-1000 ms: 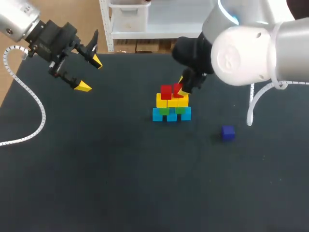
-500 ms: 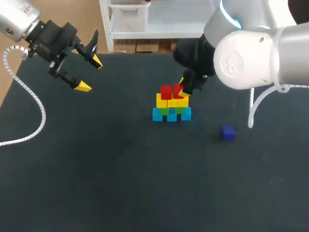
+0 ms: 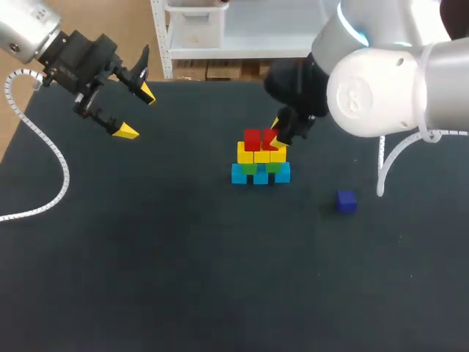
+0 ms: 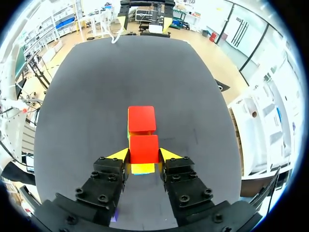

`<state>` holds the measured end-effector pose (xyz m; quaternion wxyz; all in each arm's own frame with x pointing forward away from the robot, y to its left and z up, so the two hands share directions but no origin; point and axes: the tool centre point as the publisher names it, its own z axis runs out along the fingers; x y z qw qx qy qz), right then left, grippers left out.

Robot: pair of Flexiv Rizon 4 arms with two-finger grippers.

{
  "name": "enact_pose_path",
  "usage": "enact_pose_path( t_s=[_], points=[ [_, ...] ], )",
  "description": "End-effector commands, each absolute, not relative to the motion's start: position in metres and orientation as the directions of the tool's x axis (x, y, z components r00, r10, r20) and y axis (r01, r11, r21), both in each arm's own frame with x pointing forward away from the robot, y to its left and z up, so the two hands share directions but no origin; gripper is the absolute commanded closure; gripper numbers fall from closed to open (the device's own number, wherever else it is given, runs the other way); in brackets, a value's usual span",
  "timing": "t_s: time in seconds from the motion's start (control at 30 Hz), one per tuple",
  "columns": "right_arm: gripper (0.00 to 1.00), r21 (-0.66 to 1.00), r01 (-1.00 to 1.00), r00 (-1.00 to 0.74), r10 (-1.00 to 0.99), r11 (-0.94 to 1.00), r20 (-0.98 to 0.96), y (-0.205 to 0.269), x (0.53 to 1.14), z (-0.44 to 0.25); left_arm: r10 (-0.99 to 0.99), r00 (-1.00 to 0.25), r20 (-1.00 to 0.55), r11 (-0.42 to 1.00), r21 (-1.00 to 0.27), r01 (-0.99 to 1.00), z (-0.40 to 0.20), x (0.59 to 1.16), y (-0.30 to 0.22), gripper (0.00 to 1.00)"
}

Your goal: Place the blue cubes, place green cubes on the blue cubes, place the yellow cubes on the green cubes, then place the red cubes on the yellow cubes, and place purple cube on the red cubes.

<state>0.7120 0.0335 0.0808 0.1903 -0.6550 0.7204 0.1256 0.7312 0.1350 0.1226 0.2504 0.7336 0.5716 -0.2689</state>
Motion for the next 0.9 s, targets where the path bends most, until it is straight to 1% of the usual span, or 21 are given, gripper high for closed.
enact_pose_path(
  t_s=[0.03, 0.9],
  points=[
    [1.0, -0.067, -0.992, -0.067, -0.895, 0.107, -0.441, 0.0331, 0.7124, 0.0807, 0.703, 0.204, -0.681, -0.223, 0.061, 0.973, 0.122, 0.7322, 0.1353, 0.0],
    [1.0, -0.062, -0.994, -0.057, -0.892, 0.095, -0.448, 0.0385, 0.7131, 0.0806, 0.703, 0.204, -0.681, -0.223, 0.061, 0.973, 0.122, 0.7322, 0.1353, 0.0]
  ],
)
